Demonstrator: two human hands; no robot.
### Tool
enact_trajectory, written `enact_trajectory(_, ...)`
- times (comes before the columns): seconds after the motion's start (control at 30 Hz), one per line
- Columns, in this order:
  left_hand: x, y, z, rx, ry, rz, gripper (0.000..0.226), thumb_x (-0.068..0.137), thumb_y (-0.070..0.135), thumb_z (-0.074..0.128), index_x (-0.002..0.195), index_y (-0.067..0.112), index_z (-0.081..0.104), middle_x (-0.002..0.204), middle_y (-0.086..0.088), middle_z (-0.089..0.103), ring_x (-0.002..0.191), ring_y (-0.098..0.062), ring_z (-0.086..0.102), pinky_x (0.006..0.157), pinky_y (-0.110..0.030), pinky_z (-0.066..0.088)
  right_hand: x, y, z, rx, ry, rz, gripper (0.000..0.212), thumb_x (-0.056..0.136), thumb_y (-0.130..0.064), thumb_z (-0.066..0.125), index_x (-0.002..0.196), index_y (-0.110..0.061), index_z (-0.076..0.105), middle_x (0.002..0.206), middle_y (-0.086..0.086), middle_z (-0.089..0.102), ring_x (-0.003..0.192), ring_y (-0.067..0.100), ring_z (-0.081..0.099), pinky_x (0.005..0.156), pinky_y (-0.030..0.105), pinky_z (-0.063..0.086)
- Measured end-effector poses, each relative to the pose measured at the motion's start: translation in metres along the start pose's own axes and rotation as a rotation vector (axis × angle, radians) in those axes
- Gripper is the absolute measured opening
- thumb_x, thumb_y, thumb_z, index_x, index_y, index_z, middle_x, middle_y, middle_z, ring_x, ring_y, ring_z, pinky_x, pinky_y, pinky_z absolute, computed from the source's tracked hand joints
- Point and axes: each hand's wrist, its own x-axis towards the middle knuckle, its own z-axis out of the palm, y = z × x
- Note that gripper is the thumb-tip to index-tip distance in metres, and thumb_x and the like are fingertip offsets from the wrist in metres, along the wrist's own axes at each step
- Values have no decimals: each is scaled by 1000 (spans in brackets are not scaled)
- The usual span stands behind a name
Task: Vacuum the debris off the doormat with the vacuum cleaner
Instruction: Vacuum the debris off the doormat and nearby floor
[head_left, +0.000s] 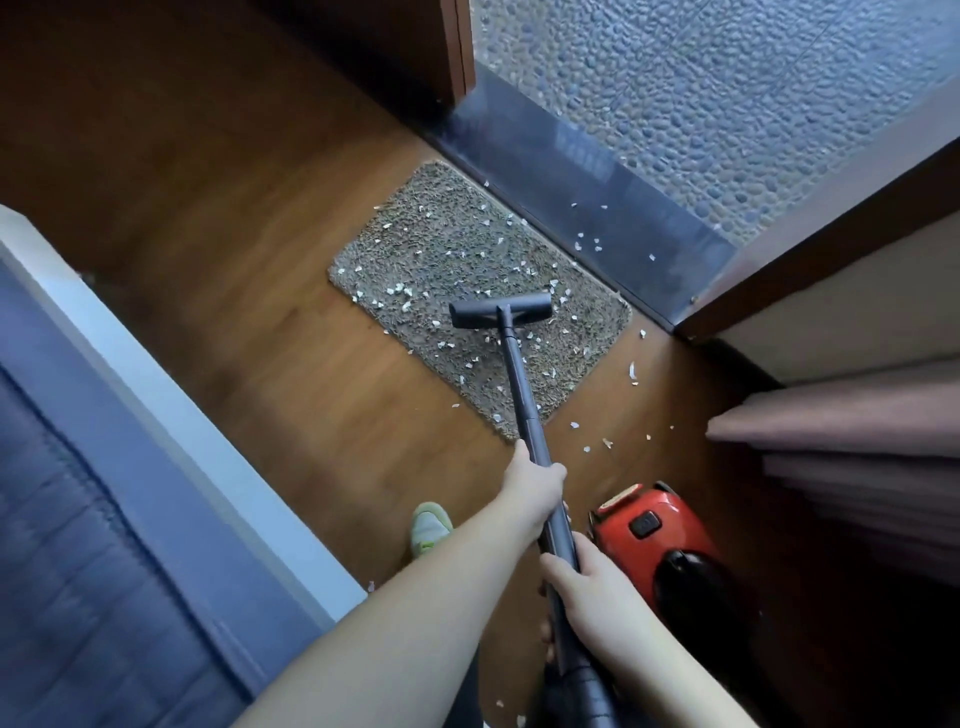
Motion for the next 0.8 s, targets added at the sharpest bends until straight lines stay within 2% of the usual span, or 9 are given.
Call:
enact_trajectory(0.07,-5,-10,14,-9,-3,-24,80,88,17,53,156,30,12,126,-17,54,58,-26,61,50,-31,55,-9,6,-5,13,5,41,7,97,-17,47,99,-11,49,71,12,55,44,25,58,42,31,48)
enact_trajectory(0.1,-7,-17,20,6,-4,-42,84,83,22,54,155,31,13,128,-16,53,71,-31,67,60,-38,60,-12,10,-8,4,2,56,8,97,-17,47,101,-10,49,75,14,54,45,25,59,42,31,49)
enact_trajectory(0.17,1,-33,30,35,-4,-79,89,75,30,53,155,34,13,131,-14,53,101,-39,67,82,-51,59,-16,17,-15,-11,-8,79,11,97,-18,48,103,-9,50,76,16,54,45,25,60,43,32,50)
enact_trajectory(0.2,3,-38,33,24,-5,-94,89,76,30,52,155,35,12,132,-13,53,107,-38,66,86,-52,58,-18,19,-18,-14,-12,89,11,97,-18,48,104,-9,50,75,17,55,44,25,60,43,31,50)
enact_trajectory(0.27,-4,-40,33,-2,-5,-118,85,82,27,53,155,36,10,132,-11,53,101,-34,67,84,-48,59,-19,23,-20,-25,-21,108,10,97,-18,48,105,-13,51,73,19,58,41,24,59,43,29,49)
enact_trajectory(0.37,-15,-36,28,-21,-16,-126,82,89,24,52,156,35,7,132,-10,52,80,-25,63,68,-38,60,-18,24,-15,-38,-23,129,10,97,-20,48,106,-19,51,73,19,59,41,22,59,45,29,49)
enact_trajectory(0.5,-8,-32,18,-16,-21,-118,79,92,20,49,157,33,7,129,-11,52,57,-20,57,58,-32,56,-13,18,-5,-22,-7,128,10,97,-19,47,107,-18,51,73,21,56,41,23,60,43,29,50)
enact_trajectory(0.7,7,-7,-7,-11,-28,-123,77,95,17,50,158,31,7,131,-10,51,56,-19,56,52,-29,54,0,-13,12,-4,30,120,7,97,-17,47,103,-15,51,79,14,54,47,25,61,46,33,52)
enact_trajectory(0.8,15,10,-22,-13,-15,-127,76,94,15,50,157,29,9,129,-14,52,59,-21,56,52,-30,55,7,-37,19,8,16,121,7,97,-16,47,100,-11,50,75,14,53,47,27,59,46,35,52)
